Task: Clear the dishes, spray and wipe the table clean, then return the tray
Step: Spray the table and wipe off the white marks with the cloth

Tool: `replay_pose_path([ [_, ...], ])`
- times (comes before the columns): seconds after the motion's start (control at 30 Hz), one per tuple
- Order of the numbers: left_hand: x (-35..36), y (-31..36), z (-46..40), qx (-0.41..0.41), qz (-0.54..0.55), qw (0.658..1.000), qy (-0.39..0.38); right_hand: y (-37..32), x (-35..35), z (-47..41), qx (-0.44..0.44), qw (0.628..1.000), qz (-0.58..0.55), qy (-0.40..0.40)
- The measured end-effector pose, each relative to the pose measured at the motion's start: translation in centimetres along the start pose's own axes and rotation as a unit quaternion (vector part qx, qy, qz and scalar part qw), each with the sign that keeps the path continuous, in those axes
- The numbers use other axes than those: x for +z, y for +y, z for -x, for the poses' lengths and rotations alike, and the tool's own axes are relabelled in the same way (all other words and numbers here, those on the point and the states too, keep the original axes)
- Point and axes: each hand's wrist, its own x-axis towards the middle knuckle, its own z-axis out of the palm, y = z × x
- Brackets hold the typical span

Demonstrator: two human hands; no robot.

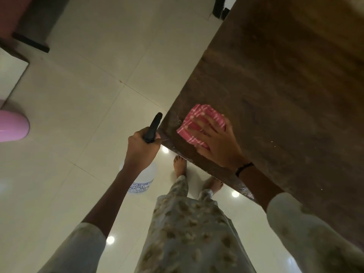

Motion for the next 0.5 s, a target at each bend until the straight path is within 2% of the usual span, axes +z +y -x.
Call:
replay_pose_path([
  [0.13,-0.7,-0.2,-0.6,0.007,0.004,1.0,0.002,-0.5,-0.5,-5.0,0.122,0.992,-0.006,0.019],
  [0.23,-1.1,0.0,-0.9,0.005,0.005,1.0,0.006,-3.4,-0.2,-7.8,0.15,0.987,-0.012,0.048],
  [0.3,-1.4,0.3,-0.9,0.004,-0.003,1.0,0.009,-6.2,0.4,-7.8,0.113,0.992,-0.019,0.054],
  [0.4,-1.8,0.6,-1.0,0.006,-0.002,1.0,0.007,-9.3,1.4,-5.5,-0.002,0.999,-0.047,0.027],
  [0.5,-2.1,0.9,-1.2,0.016,0.007,1.0,0.006,-7.6,1.6,-2.7,-0.11,0.993,-0.036,0.0],
])
